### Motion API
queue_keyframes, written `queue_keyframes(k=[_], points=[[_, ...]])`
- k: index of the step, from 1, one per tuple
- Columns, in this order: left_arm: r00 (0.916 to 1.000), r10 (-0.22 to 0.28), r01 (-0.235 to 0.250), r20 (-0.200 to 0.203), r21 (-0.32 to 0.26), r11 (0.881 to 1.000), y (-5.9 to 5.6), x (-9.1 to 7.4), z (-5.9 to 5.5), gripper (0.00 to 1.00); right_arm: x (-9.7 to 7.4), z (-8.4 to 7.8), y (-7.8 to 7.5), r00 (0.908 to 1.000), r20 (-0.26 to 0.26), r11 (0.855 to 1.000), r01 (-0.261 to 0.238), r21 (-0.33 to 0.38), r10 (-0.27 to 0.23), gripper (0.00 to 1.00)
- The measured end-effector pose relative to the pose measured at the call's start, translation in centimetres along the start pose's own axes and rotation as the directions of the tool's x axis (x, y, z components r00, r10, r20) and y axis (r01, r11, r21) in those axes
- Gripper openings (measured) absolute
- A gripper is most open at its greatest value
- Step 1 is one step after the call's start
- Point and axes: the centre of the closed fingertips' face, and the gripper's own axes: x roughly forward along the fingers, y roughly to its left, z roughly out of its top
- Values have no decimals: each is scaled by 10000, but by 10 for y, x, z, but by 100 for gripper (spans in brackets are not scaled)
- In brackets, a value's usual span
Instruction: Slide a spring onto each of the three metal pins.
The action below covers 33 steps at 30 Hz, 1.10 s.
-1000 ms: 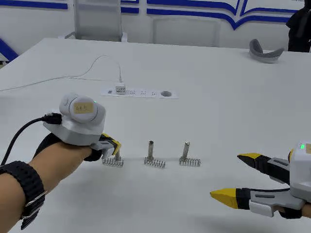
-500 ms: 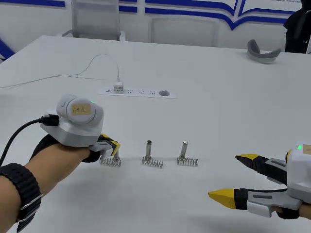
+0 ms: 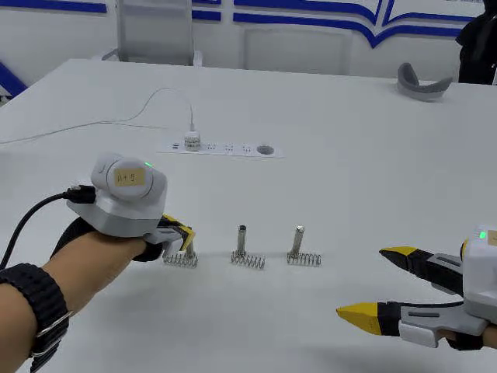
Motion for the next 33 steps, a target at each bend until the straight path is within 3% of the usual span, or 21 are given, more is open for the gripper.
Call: queue_keyframes(k=[9, 19, 22, 25, 33], points=[[9999, -113, 113, 115, 25, 9999, -2, -1, 0, 10, 0, 0, 0, 10000, -53, 10000, -12, -34, 12, 79], [9966, -417, 413, 712, 73, 9991, -7, -13, 3, 18, 0, 1, 0, 10000, -71, 10000, 22, -34, -22, 78], [9938, -599, 568, 934, 358, 9977, -10, -19, 3, 22, 0, 2, 0, 10000, -88, 10000, 14, -30, -14, 78], [9907, -785, 672, 1116, 1015, 9926, -11, -27, -1, 26, 1, 4, 2, 9999, -110, 10000, -3, -92, 2, 78], [9862, -1475, 1326, 749, 1751, 9756, -2, -27, -23, 31, 5, 7, 13, 9996, -240, 9987, -158, -488, 147, 78]])
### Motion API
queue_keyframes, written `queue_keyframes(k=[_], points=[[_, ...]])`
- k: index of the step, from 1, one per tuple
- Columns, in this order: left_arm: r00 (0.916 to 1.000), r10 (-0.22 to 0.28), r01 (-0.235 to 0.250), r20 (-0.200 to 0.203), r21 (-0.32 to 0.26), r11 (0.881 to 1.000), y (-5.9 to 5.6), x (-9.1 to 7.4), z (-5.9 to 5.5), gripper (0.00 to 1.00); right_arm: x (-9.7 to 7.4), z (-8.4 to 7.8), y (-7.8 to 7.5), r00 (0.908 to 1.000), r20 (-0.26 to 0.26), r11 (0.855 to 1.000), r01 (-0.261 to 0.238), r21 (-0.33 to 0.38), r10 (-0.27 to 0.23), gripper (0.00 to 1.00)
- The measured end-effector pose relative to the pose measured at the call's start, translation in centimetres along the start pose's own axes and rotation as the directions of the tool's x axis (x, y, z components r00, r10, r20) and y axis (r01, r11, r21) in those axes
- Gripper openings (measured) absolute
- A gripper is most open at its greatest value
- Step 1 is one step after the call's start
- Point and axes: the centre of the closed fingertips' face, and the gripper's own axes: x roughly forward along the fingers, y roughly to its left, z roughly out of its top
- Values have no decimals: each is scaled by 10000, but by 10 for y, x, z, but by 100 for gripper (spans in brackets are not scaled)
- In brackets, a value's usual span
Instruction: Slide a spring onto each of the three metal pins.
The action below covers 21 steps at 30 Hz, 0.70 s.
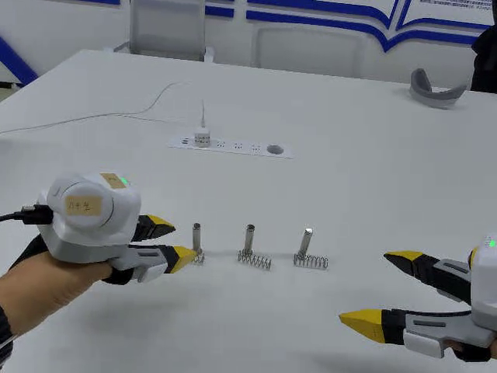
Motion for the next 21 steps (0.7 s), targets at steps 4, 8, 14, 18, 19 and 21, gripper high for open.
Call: queue_keyframes(k=[4, 8, 14, 18, 19, 21], points=[[9988, -430, 437, -239, 281, 9987, 3, 8, -7, 31, 0, 0, 3, 10000, -45, 9999, -54, -121, 53, 79], [9967, -681, 699, -431, 409, 9967, 5, 18, -11, 31, -2, 3, 3, 10000, 48, 10000, 16, -93, -15, 79], [9943, -787, 819, -720, 425, 9957, 12, 31, -18, 29, -2, 2, 4, 10000, 6, 10000, 37, -66, -37, 79], [9922, -922, 957, -840, 382, 9947, 13, 32, -21, 27, -2, 2, 3, 10000, 7, 10000, 58, -43, -58, 79], [9914, -998, 1033, -847, 380, 9939, 12, 32, -21, 27, -2, 2, 3, 10000, 7, 10000, 64, -34, -64, 79], [9895, -1136, 1176, -896, 404, 9922, 10, 33, -23, 26, -2, 2, 3, 10000, -5, 10000, 67, -28, -67, 79]])
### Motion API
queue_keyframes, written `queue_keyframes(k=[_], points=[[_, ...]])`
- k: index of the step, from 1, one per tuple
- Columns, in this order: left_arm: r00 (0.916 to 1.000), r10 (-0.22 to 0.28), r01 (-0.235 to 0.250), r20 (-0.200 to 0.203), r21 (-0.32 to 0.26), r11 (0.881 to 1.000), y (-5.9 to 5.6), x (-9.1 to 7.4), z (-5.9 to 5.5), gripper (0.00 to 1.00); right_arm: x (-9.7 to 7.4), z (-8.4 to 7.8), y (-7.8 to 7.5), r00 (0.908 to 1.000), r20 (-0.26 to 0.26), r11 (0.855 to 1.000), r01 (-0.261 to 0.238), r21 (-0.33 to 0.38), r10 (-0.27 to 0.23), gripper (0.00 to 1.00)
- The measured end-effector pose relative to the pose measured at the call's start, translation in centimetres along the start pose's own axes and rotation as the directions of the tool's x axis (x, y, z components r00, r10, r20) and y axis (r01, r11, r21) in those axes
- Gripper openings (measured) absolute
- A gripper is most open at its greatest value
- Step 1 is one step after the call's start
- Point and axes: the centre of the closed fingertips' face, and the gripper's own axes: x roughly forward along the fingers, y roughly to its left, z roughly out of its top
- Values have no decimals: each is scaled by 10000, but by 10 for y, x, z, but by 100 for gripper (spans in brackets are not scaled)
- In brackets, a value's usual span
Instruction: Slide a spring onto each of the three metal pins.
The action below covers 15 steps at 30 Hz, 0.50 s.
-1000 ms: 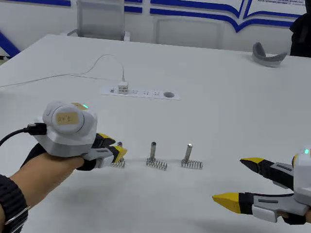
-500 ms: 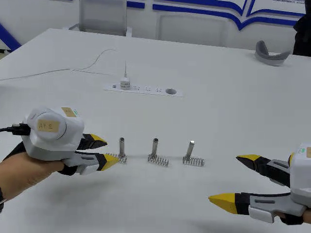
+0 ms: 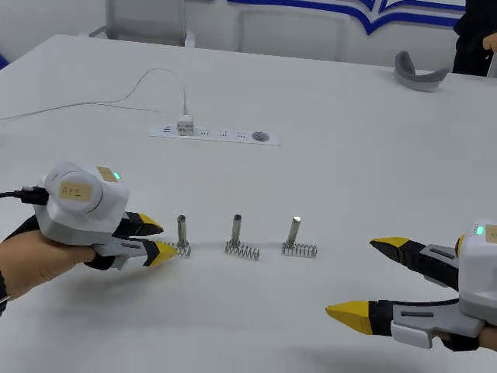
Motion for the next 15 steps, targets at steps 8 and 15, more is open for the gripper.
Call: queue_keyframes(k=[8, 15], points=[[9993, -290, 294, -245, 138, 9995, -9, 3, -9, 18, 1, 0, 1, 10000, 16, 10000, -58, -29, 58, 79], [9997, -173, 175, -154, 107, 9998, -11, -1, -10, 14, 2, 2, 5, 9999, 34, 9998, -152, -114, 153, 79]])
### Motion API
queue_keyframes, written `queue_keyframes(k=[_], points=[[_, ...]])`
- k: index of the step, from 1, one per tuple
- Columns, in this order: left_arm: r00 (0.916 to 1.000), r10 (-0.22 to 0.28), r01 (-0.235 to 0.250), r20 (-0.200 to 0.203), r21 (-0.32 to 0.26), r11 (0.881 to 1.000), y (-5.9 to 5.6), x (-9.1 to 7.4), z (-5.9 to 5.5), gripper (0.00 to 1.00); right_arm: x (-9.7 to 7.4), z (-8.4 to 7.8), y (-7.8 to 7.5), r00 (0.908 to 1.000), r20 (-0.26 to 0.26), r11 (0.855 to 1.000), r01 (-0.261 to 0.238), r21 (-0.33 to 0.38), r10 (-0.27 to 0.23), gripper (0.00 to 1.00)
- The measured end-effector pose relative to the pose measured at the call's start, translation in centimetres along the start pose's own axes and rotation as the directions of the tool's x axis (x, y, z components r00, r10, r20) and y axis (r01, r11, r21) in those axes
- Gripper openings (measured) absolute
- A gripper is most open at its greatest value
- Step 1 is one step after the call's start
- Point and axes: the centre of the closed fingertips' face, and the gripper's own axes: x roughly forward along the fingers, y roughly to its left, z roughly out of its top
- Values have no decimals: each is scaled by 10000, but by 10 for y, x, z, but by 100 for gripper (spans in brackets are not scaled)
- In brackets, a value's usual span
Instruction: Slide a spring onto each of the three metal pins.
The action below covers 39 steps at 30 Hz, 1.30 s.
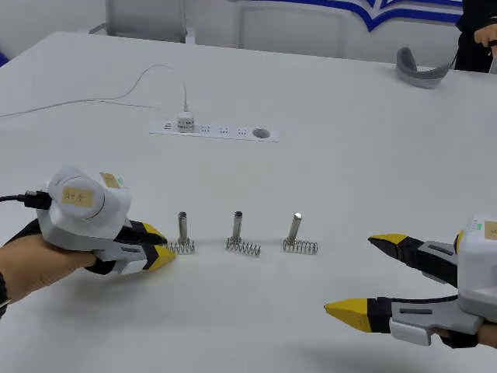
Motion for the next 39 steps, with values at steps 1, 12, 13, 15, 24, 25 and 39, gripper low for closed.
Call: queue_keyframes(k=[1, 12, 13, 15, 24, 25, 39], points=[[10000, 27, -27, 17, 33, 10000, 0, 0, 0, 13, 0, 1, 1, 10000, 7, 10000, -28, -15, 28, 79], [10000, 44, -45, 31, 213, 9998, -3, -2, -2, 10, 4, 5, 9, 9997, -39, 9995, -252, -169, 252, 78], [10000, 30, -31, 28, 220, 9998, -3, -2, -2, 10, 4, 7, 11, 9996, -7, 9994, -288, -194, 287, 78], [10000, -28, 27, 59, 166, 9999, -5, -4, -4, 10, 7, 12, 17, 9990, 52, 9986, -437, -293, 439, 78], [9958, -362, 342, 846, 241, 9991, -27, -25, 8, 9, 29, 40, 51, 9887, 103, 9831, -1473, -1084, 1493, 78], [9949, -385, 362, 935, 263, 9990, -29, -27, 8, 9, 32, 42, 54, 9868, 98, 9806, -1592, -1147, 1614, 77], [9776, -283, 323, 2084, -159, 9994, -45, -68, 5, 9, 80, 86, 89, 9500, 286, 9403, -3031, -1546, 3109, 61]])
